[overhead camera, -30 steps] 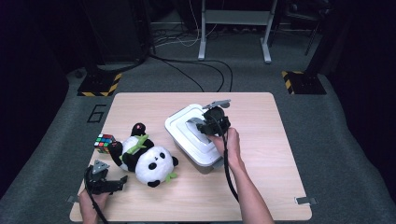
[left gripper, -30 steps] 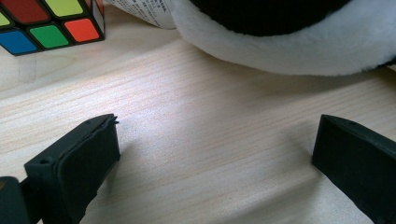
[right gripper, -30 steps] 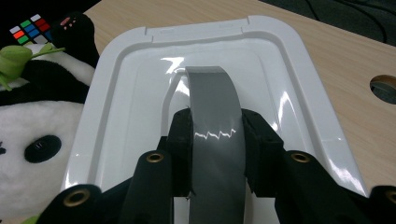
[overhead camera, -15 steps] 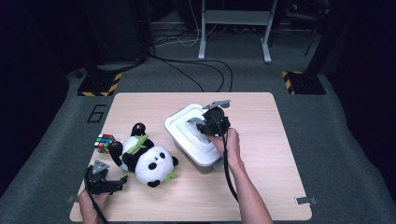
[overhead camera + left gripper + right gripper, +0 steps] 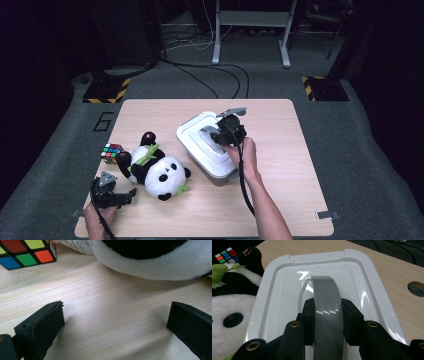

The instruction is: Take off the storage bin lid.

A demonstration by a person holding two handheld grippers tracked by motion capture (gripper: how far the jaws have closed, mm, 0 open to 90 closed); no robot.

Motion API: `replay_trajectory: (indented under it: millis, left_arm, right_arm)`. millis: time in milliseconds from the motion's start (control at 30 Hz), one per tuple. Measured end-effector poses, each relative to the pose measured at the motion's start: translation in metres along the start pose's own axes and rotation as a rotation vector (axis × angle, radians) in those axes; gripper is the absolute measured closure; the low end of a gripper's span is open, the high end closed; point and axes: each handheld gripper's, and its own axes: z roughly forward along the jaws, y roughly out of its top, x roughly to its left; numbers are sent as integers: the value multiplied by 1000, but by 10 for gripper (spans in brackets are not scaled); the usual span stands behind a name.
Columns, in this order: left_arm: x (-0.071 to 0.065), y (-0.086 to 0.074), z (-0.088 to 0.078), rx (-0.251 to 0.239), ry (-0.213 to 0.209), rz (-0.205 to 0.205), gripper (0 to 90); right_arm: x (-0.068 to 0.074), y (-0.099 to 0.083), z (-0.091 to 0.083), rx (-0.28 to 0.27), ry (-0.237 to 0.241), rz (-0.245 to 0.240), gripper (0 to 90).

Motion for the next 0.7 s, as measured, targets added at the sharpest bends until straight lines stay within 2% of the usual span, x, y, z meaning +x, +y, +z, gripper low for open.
replay_trajectory:
  millis: [700]
  left_arm:
    - [0,0,0,0,0,1,7]
  right_arm:
    - [0,-1,-6,-34,-21,-15,672]
